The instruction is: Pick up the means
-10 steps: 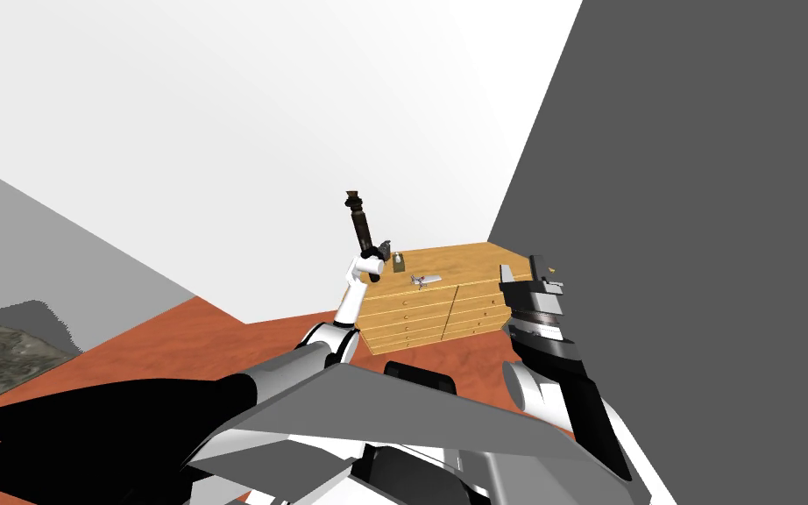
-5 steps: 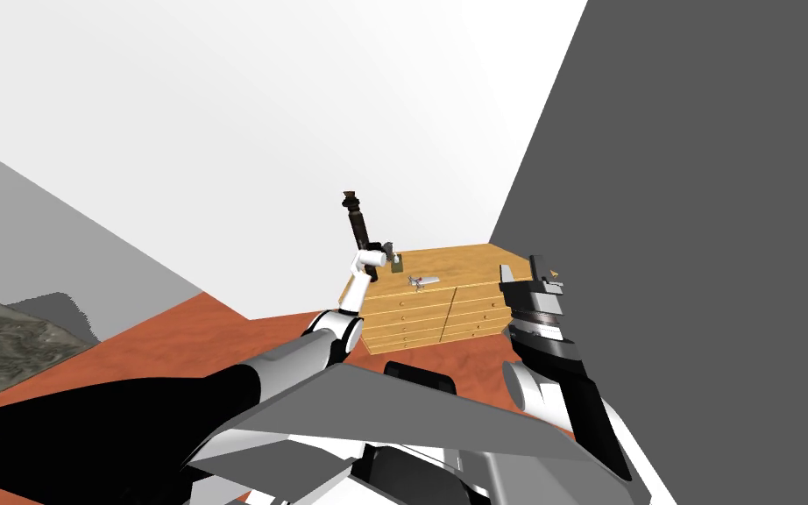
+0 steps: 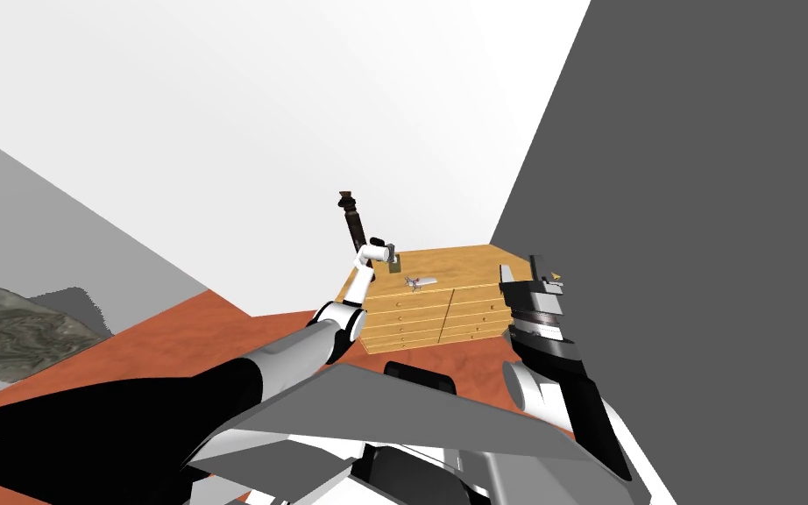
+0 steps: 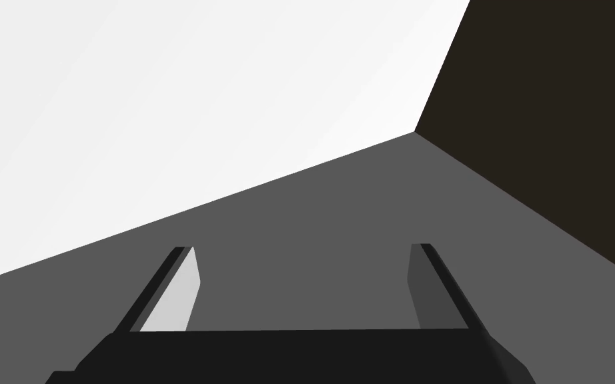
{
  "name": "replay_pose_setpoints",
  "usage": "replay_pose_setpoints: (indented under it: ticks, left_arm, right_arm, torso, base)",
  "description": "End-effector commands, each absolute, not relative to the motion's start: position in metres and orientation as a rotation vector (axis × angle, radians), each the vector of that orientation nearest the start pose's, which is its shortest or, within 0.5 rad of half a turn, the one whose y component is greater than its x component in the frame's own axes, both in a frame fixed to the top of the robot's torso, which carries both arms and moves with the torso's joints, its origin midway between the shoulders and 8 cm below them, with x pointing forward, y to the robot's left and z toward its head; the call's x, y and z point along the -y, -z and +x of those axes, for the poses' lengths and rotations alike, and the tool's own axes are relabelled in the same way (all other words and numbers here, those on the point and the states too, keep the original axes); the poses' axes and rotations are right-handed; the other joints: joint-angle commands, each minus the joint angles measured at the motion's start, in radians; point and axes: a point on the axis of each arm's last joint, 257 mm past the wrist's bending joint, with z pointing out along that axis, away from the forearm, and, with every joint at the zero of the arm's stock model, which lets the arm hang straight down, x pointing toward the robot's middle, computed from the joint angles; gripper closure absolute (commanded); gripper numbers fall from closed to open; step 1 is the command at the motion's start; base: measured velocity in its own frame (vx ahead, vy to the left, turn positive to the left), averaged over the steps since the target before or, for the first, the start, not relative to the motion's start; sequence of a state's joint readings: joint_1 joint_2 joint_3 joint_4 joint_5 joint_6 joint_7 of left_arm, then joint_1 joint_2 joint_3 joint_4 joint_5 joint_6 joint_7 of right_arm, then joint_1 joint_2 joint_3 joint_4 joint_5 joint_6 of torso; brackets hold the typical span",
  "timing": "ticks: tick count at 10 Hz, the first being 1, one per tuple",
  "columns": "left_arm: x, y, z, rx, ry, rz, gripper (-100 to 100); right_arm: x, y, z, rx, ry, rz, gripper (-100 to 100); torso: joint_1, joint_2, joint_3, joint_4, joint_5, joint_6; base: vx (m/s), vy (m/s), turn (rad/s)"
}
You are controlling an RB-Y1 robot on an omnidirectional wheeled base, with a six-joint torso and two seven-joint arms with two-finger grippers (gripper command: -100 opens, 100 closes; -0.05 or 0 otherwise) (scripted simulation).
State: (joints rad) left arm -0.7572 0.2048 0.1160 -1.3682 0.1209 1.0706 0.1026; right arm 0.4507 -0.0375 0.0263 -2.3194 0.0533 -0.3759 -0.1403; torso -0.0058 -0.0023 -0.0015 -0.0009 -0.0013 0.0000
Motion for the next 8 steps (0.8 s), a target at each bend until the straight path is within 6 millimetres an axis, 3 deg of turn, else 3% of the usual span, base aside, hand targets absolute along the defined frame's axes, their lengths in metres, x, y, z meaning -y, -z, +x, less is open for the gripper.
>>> replay_pose_setpoints:
  ticks: [1,2,3,4,8]
  left_arm:
    - [-0.212,0.128,0.668,-1.641,0.920,-1.638,-100]
    - [-0.215,0.147,0.663,-1.674,0.874,-1.681,-100]
    - [-0.209,0.139,0.665,-1.686,0.870,-1.699,-100]
    - [-0.212,0.155,0.660,-1.713,0.829,-1.736,-100]
    - [-0.207,0.168,0.651,-1.778,0.743,-1.837,-100]
  right_arm:
    - [0.258,-0.033,0.362,-0.665,-1.428,0.693,0]
    - [0.258,-0.033,0.362,-0.665,-1.428,0.693,0]
    - [0.258,-0.033,0.362,-0.665,-1.428,0.693,0]
    - [0.258,-0.033,0.362,-0.665,-1.428,0.693,0]
    - [0.258,-0.033,0.362,-0.666,-1.428,0.693,0]
  torso:
    - [0.000,0.000,0.000,0.000,0.000,0.000]
    - [-0.001,0.000,0.000,0.000,0.000,0.000]
    - [0.000,0.000,0.000,0.000,0.000,0.000]
    - [-0.001,0.000,0.000,0.000,0.000,0.000]
    - [0.002,0.000,0.000,0.000,0.000,0.000]
  base:
    - [0.031,-0.098,0.061]
    - [0.028,-0.089,0.035]
    - [0.032,-0.109,0.056]
    - [0.030,-0.090,0.038]
    - [0.029,-0.067,0.040]
